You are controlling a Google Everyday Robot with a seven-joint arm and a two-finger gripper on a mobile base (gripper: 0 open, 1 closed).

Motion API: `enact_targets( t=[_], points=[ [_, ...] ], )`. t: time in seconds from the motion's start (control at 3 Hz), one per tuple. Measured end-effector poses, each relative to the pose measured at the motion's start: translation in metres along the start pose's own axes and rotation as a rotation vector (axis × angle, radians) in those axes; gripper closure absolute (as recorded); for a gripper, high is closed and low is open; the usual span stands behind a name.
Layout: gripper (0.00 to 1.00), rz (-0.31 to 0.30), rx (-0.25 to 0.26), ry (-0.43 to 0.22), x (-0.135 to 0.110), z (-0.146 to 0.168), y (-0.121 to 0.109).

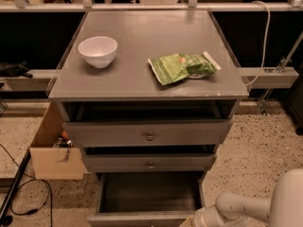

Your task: Close bottom drawer

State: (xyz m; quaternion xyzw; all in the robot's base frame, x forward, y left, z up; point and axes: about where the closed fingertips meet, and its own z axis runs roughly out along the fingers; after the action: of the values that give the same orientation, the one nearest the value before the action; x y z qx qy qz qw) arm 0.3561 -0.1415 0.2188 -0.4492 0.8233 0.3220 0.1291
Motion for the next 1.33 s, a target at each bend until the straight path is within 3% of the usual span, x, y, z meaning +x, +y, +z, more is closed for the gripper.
enact_targets(
  t=[0.33,0.67,1.0,1.33],
  points=[
    [1.0,0.023,-0.034,-0.004,0.02,0.0294,0.0014],
    [1.0,0.026,-0.038,-0.004,0.0216,0.0323,0.0029],
    [0.84,0.026,-0.038,-0.004,0.0216,0.0324,0.0029],
    [0.6,0.026,-0.038,-0.004,0.0216,0.0324,0.0029]
  ],
)
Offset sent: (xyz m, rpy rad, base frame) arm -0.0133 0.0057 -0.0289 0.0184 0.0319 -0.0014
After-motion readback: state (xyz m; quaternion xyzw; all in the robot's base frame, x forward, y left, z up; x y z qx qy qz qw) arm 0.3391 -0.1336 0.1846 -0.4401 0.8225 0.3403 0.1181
